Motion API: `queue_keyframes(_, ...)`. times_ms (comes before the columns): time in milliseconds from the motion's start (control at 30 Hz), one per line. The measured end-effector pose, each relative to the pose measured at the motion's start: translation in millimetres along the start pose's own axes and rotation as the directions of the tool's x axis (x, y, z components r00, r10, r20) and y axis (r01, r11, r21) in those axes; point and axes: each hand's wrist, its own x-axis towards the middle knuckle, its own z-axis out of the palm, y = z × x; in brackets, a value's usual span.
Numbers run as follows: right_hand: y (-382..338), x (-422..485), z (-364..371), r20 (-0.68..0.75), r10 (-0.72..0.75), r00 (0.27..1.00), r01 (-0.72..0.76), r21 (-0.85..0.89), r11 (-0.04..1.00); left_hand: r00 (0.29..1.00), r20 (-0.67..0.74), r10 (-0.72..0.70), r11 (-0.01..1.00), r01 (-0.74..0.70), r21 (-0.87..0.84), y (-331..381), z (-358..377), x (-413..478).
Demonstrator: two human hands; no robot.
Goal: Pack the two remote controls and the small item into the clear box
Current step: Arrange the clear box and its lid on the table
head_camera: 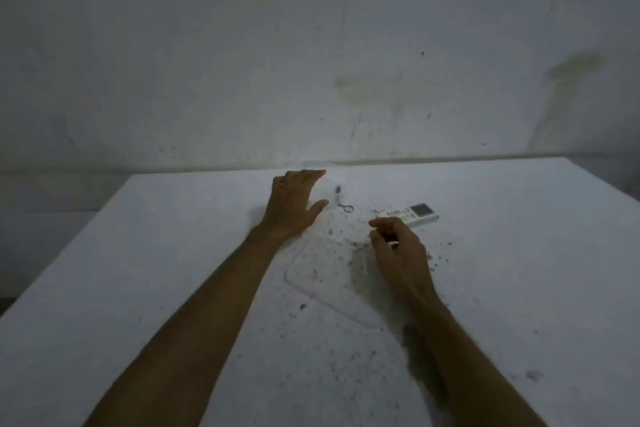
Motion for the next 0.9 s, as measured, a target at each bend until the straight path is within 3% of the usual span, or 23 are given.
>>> queue_keyframes(67,2.7,7.4,1.1,-0.009,0.038,0.999,-0.038,-0.001,0.999,0.998,0.019,0.06,0.996,-0.061,0.071,5.1,2.1,10.6)
queue_keyframes(200,5.3,5.9,2.4,0.053,0.018,0.998,-0.016,-0.046,0.999,0.986,-0.081,0.147,0.987,-0.141,0.072,17.5,-4.9,12.1)
queue_keyframes(300,10.0,2.0,4.7,0.119,-0.031,0.992,0.053,-0.188,0.981,0.958,-0.178,0.223,0.974,-0.21,0.086,30.4,-22.4,8.1)
queue_keyframes(400,7.5,3.7,7.9,0.083,-0.075,0.994,0.097,-0.31,0.946,0.924,-0.281,0.258,0.966,-0.249,0.066,50.1,-48.6,-4.4)
queue_keyframes(533,-4.1,12.3,12.8,0.005,-0.172,0.985,0.139,-0.608,0.781,0.896,-0.347,0.277,0.96,-0.27,0.07,73.1,-80.2,-46.5)
queue_keyframes(600,-9.8,14.0,13.4,-0.042,-0.183,0.982,0.115,-0.639,0.761,0.903,-0.335,0.268,0.963,-0.262,0.065,83.4,-89.8,-74.8)
queue_keyframes(667,-13.7,11.6,8.9,-0.109,-0.141,0.984,0.082,-0.431,0.899,0.909,-0.314,0.275,0.961,-0.265,0.075,93.0,-95.3,-101.5)
queue_keyframes(733,-19.1,2.7,2.8,-0.134,-0.004,0.991,-0.005,-0.068,0.998,0.904,-0.309,0.296,0.955,-0.283,0.085,100.0,-98.9,-124.4)
queue_keyframes(833,-35.3,-19.4,-7.4,0.115,0.209,0.971,-0.234,0.284,0.93,0.904,-0.279,0.323,0.946,-0.311,0.087,107.3,-100.4,-148.6)
queue_keyframes(900,-41.6,-38.4,-14.6,0.28,0.2,0.939,-0.296,0.356,0.887,0.907,-0.243,0.343,0.939,-0.331,0.091,113.2,-98.5,-160.9)
